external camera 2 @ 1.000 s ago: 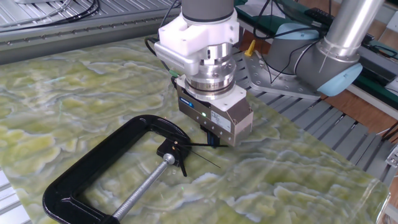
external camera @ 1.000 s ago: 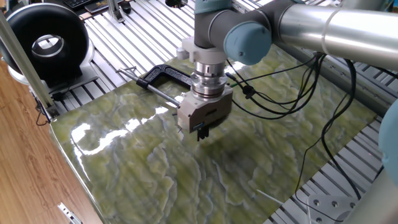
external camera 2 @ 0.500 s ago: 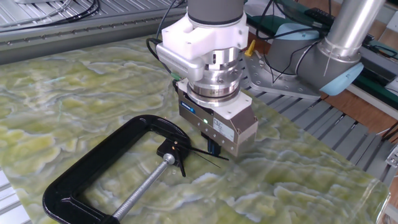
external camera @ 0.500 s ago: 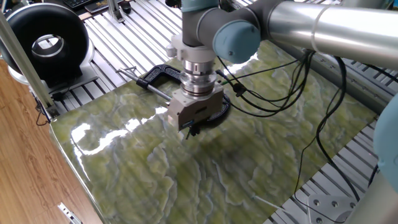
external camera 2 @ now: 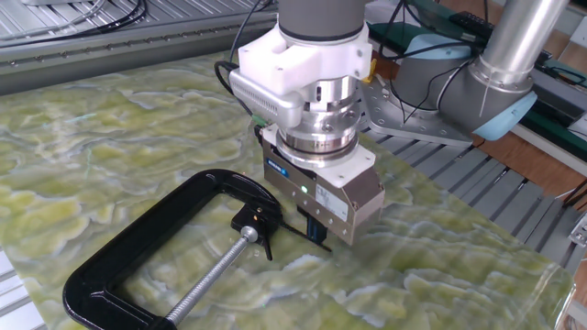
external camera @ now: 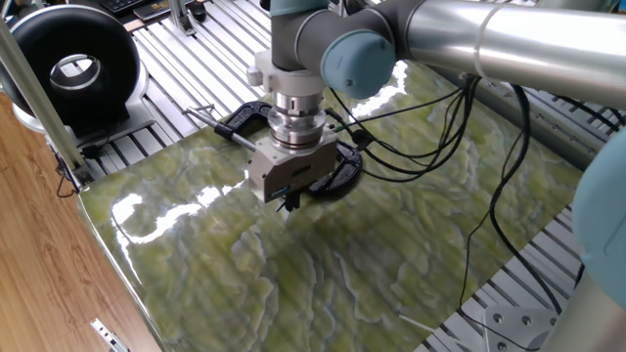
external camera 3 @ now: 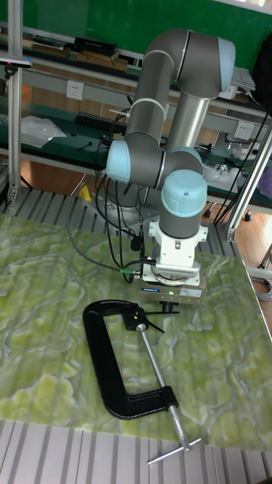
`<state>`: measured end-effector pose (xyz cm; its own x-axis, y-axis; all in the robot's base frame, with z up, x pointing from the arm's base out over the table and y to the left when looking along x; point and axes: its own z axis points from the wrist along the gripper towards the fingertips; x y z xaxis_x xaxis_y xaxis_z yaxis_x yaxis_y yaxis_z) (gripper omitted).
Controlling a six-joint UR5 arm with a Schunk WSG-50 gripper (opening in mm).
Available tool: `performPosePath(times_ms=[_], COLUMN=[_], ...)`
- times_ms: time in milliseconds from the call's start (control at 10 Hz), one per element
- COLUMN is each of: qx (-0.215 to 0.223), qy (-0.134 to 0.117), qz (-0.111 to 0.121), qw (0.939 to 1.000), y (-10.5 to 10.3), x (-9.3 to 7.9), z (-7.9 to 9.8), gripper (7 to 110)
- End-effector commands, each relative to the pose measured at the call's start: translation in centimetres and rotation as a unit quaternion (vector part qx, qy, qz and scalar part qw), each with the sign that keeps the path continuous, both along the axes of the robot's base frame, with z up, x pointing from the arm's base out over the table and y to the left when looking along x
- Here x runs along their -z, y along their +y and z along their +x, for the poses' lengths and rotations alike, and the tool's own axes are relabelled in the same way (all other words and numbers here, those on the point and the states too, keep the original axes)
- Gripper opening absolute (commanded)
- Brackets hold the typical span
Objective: Turn the hands of a clock
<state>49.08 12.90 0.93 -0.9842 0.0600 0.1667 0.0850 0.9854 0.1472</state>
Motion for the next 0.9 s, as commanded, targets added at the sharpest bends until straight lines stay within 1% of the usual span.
performPosePath(times_ms=[0, 400, 800], qx=[0.005, 0.007, 0.006], qy=[-0.003, -0.004, -0.004], qz=[0.004, 0.004, 0.004], qw=[1.0, 1.0, 1.0], y=[0.64, 0.87, 0.9], x=[-0.05, 0.32, 0.29], z=[1.08, 1.46, 2.05], gripper=[7, 7, 7])
